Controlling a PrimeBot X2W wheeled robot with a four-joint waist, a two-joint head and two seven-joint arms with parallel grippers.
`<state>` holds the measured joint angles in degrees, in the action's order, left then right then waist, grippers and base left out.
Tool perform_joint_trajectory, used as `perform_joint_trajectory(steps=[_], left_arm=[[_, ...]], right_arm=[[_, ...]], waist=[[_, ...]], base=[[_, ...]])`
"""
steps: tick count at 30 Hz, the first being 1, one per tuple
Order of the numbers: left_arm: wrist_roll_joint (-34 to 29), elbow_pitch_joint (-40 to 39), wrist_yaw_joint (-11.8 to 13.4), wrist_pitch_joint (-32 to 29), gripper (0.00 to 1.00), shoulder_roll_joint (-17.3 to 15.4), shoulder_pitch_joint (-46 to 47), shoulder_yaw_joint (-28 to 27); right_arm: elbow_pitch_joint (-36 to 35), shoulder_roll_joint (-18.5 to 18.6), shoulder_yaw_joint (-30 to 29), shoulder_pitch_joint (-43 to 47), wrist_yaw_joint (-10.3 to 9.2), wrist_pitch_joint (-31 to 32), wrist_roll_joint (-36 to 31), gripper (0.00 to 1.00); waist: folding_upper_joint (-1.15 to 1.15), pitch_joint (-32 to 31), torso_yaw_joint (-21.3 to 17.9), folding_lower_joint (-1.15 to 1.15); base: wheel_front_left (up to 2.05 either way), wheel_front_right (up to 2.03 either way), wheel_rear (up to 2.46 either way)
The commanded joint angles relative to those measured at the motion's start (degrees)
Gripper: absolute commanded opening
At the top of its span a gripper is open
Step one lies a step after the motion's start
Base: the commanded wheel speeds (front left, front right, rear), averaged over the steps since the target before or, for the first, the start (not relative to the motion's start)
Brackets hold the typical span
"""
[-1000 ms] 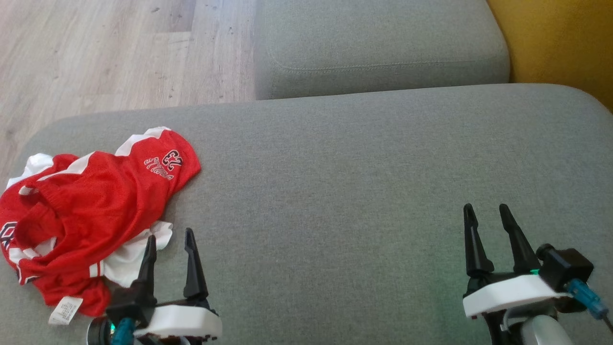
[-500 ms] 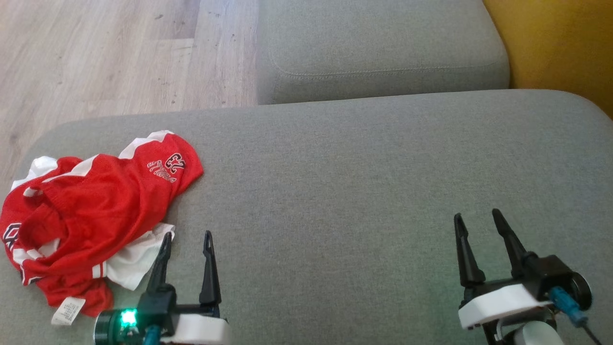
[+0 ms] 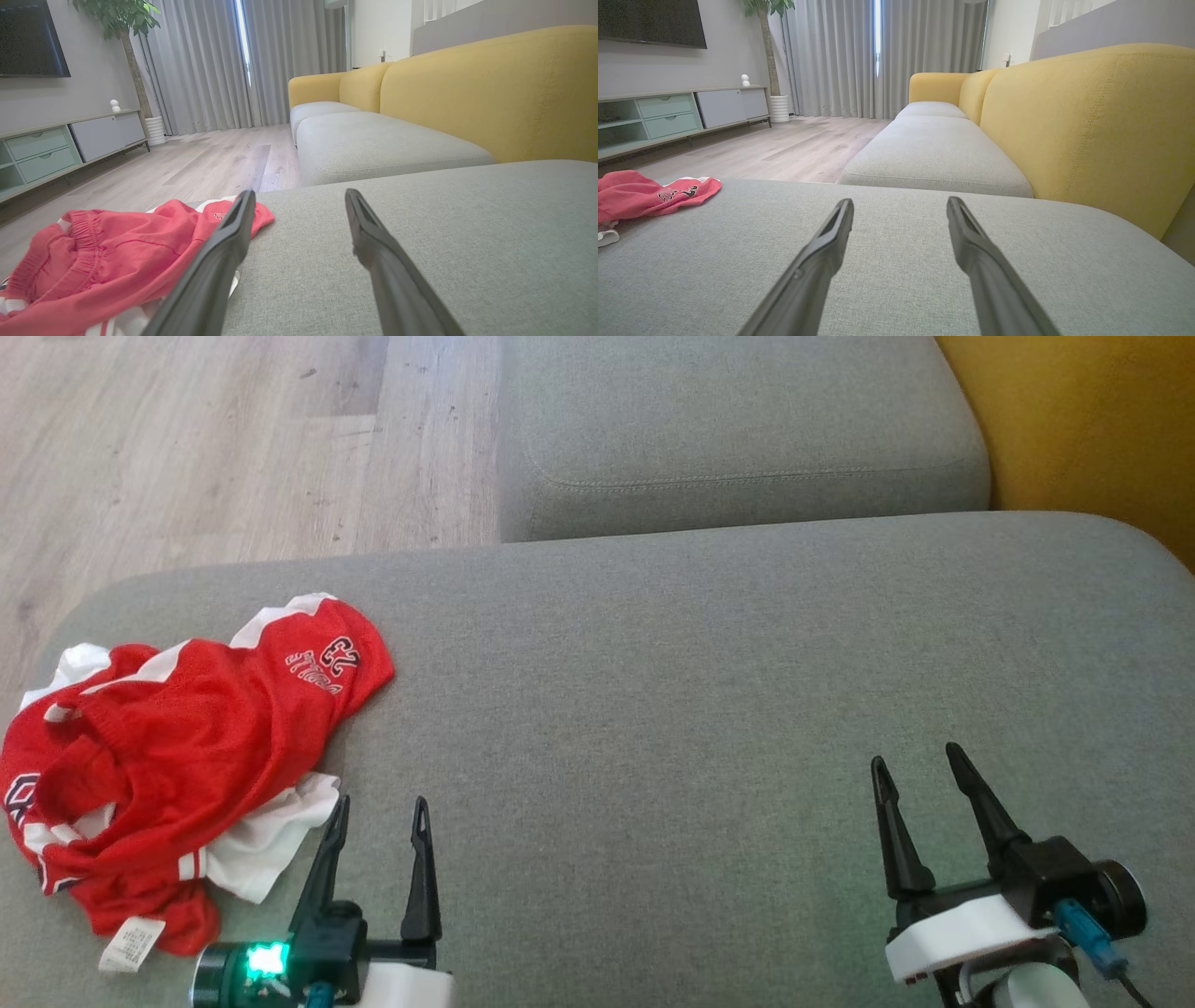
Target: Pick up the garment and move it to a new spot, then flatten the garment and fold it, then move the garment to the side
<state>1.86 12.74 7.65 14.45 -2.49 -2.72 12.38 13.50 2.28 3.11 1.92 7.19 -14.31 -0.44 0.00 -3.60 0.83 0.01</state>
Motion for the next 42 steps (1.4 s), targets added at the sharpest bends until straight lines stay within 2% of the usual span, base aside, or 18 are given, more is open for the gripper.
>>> perform_joint_trajectory(steps=[1,6,10,23,31,35,42], left_arm=[[-0.21,-1.55,0.54,0.55,1.00,-0.39,1.98,-1.60],[0.03,-1.17,0.58,0.55,1.00,-0.39,2.33,-1.37],[0.02,-0.86,0.76,0.55,1.00,-0.39,2.83,-1.39],[-0.23,-1.65,1.22,0.55,1.00,-0.78,3.07,-4.35],[-0.09,-2.27,1.71,0.55,1.00,-0.73,2.57,-6.13],[-0.27,-2.95,2.32,0.55,1.00,-0.68,2.68,-6.91],[-0.64,-4.76,3.30,0.55,1.00,-0.73,3.64,-8.48]], right_arm=[[-1.95,0.60,1.46,-1.32,0.30,-0.69,-0.03,1.00],[-2.09,0.60,1.03,-1.20,0.30,-0.69,-0.16,1.00],[-2.09,0.60,0.69,-0.97,0.30,-0.69,-0.38,1.00],[-2.20,0.60,1.06,-1.24,0.30,-0.69,0.06,1.00],[-1.91,0.60,0.82,-1.04,0.30,-0.69,-0.75,1.00],[-1.61,0.60,0.46,-0.97,0.30,-0.69,-1.24,1.00],[-1.67,0.60,0.60,-1.58,0.30,-0.69,-2.00,1.00]], waist=[[0.00,0.04,0.01,-0.01],[0.00,0.35,0.68,-0.01],[0.00,0.66,2.90,-0.01],[0.00,2.56,17.31,-0.01],[0.00,3.20,23.90,-0.01],[0.00,3.47,25.91,-0.01],[0.00,5.09,26.78,-0.01]], base=[[0.00,0.00,0.00],[0.00,0.00,0.00],[0.00,0.00,0.00],[0.00,0.00,0.00],[0.00,0.00,0.00],[0.00,0.00,0.00],[0.00,0.00,0.00]])
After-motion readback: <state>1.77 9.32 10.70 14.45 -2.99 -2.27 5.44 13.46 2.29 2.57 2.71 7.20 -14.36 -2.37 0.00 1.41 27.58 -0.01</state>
